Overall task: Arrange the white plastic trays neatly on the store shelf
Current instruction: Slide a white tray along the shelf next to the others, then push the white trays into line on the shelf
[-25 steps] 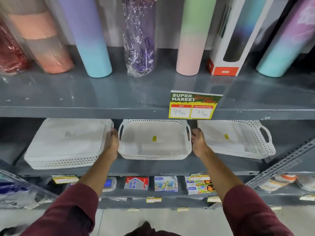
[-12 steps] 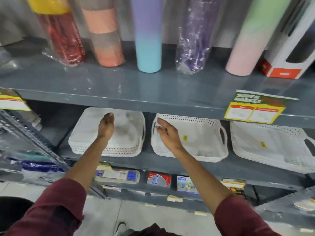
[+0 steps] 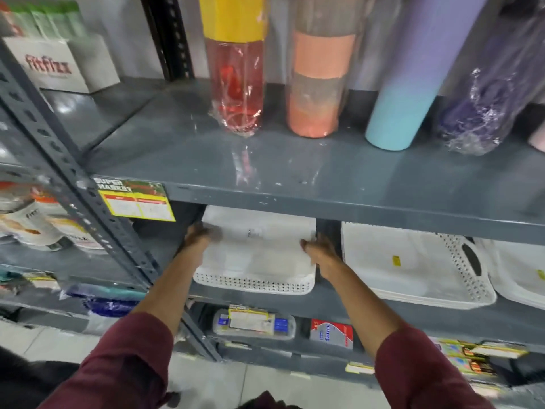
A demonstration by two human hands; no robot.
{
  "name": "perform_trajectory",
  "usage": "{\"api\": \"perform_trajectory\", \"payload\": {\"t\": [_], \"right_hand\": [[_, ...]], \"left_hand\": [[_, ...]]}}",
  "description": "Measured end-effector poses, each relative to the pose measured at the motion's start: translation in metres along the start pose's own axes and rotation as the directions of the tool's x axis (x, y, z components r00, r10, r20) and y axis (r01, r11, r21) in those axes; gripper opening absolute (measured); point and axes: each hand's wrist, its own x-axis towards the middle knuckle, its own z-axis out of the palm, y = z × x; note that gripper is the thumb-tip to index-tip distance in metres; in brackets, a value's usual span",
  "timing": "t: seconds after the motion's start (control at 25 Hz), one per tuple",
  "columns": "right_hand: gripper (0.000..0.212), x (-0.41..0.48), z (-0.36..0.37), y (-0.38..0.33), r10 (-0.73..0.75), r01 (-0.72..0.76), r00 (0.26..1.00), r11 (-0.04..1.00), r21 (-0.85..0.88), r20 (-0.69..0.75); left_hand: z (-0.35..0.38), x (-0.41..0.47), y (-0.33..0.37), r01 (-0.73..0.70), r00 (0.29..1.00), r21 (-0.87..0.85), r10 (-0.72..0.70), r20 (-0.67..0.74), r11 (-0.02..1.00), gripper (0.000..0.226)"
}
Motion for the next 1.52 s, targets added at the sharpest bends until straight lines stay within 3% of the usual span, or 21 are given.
{"api": "perform_trajectory", "payload": {"t": [0.08,0.16,0.24,0.36,0.48,0.6,0.68,0.76,0.84,0.88,0.96,1.04,1.16,1.24,1.32,1.36,1.44,1.52], "right_hand": [[0.061,-0.004,0.001,-0.005,-0.118,0.135,0.985,0.982,0.133,-0.126],[0.053,-0.005,-0.006,-0.015,-0.191,0.242,0.953,0.947,0.212,-0.236],[0.042,-0.014,-0.014,-0.017,-0.168,0.25,0.942,0.928,0.276,-0.29],[0.043,-0.022,-0.014,-0.005,-0.1,0.236,0.956,0.817,0.525,-0.275],[0.04,-0.021,-0.003,0.019,0.031,0.041,0.995,0.741,0.67,-0.094],[0.071,-0.01,0.011,0.042,0.161,-0.136,0.987,0.854,0.503,-0.005],[0.083,-0.004,0.014,0.054,0.167,-0.136,0.985,0.904,0.404,-0.042],[0.063,-0.019,0.012,0.053,0.12,-0.081,0.989,0.926,0.369,-0.086],[0.025,-0.042,-0.001,0.046,0.002,0.061,0.983,0.937,0.343,-0.182],[0.017,-0.052,-0.011,0.044,-0.084,0.162,0.966,0.933,0.321,-0.244],[0.023,-0.064,-0.04,0.046,-0.227,0.334,0.911,0.897,0.291,-0.344],[0.032,-0.069,-0.08,0.055,-0.31,0.45,0.843,0.854,0.26,-0.44],[0.039,-0.068,-0.15,0.079,-0.304,0.482,0.773,0.852,0.204,-0.557],[0.037,-0.061,-0.195,0.098,-0.259,0.411,0.711,0.907,0.088,-0.654],[0.022,-0.052,-0.244,0.116,-0.279,0.319,0.618,0.943,-0.09,-0.735],[0.025,-0.046,-0.271,0.126,-0.297,0.259,0.595,0.951,-0.172,-0.747],[0.059,-0.029,-0.317,0.146,-0.279,0.077,0.652,0.95,-0.304,-0.705],[0.089,-0.013,-0.349,0.16,-0.16,-0.094,0.781,0.925,-0.367,-0.604]], "left_hand": [[-0.009,0.001,0.011,-0.054,0.999,-0.163,0.052,-0.011,0.985,0.035],[-0.016,0.012,0.015,-0.115,0.993,-0.409,0.106,-0.044,0.906,0.025],[-0.024,0.007,0.02,-0.134,0.99,-0.637,0.129,-0.054,0.76,0.028],[-0.031,0.01,0.006,-0.108,0.989,-0.722,0.147,-0.009,0.684,0.04],[-0.025,0.011,-0.027,-0.021,0.994,-0.648,0.084,0.067,0.761,0.057],[-0.02,0.011,-0.046,0.037,0.982,-0.509,0.063,0.178,0.86,0.082],[-0.016,0.006,-0.047,-0.021,0.989,-0.421,0.082,0.127,0.907,0.082],[-0.011,-0.004,-0.042,-0.162,0.986,-0.287,0.142,-0.088,0.944,0.07],[0.002,-0.017,-0.038,-0.392,0.904,-0.16,0.347,-0.249,0.906,0.041],[0.012,-0.022,-0.036,-0.515,0.841,-0.114,0.475,-0.258,0.849,0.032],[0.039,-0.036,-0.025,-0.645,0.762,-0.105,0.626,-0.169,0.757,0.023],[0.075,-0.051,-0.014,-0.658,0.751,-0.111,0.661,-0.016,0.745,0.019],[0.135,-0.075,0.003,-0.584,0.79,0.02,0.563,0.243,0.811,0.032],[0.167,-0.091,0.016,-0.506,0.822,0.141,0.426,0.378,0.851,0.058],[0.196,-0.103,0.031,-0.438,0.846,0.233,0.311,0.433,0.868,0.082],[0.211,-0.107,0.038,-0.393,0.864,0.266,0.256,0.433,0.88,0.092],[0.234,-0.104,0.042,-0.299,0.89,0.283,0.159,0.428,0.911,0.107],[0.251,-0.101,0.035,-0.276,0.902,0.272,0.15,0.405,0.922,0.111]]}}
